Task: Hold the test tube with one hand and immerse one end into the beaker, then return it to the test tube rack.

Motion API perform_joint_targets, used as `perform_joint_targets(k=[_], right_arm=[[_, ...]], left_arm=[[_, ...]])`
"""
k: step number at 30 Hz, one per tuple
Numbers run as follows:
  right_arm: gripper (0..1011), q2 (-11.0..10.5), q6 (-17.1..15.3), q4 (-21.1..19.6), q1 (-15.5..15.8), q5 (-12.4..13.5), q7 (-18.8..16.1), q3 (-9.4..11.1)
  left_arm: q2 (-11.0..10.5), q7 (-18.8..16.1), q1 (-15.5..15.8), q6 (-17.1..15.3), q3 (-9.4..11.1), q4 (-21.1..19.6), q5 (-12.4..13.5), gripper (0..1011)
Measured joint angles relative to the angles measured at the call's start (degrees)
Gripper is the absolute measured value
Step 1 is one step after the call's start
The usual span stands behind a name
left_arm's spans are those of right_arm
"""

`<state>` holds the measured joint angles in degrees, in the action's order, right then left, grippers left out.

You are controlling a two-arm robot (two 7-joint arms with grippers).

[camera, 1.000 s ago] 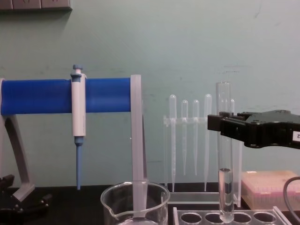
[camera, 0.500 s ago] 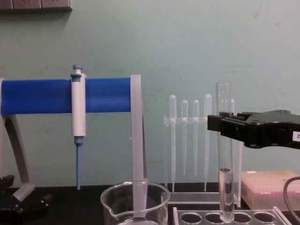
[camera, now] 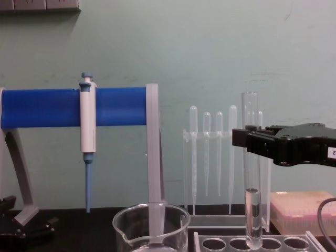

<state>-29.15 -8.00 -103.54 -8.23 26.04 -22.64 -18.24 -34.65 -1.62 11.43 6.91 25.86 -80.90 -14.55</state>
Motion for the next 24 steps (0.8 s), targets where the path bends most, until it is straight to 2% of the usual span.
perform_joint_targets(k=[24], right_arm=[[226,0.0,0.0,0.0,0.0,-0.03,-0.06,0.0]], left_arm=[[0.0,0.0,0.0,0.0,0.0,0.0,0.0,1000]])
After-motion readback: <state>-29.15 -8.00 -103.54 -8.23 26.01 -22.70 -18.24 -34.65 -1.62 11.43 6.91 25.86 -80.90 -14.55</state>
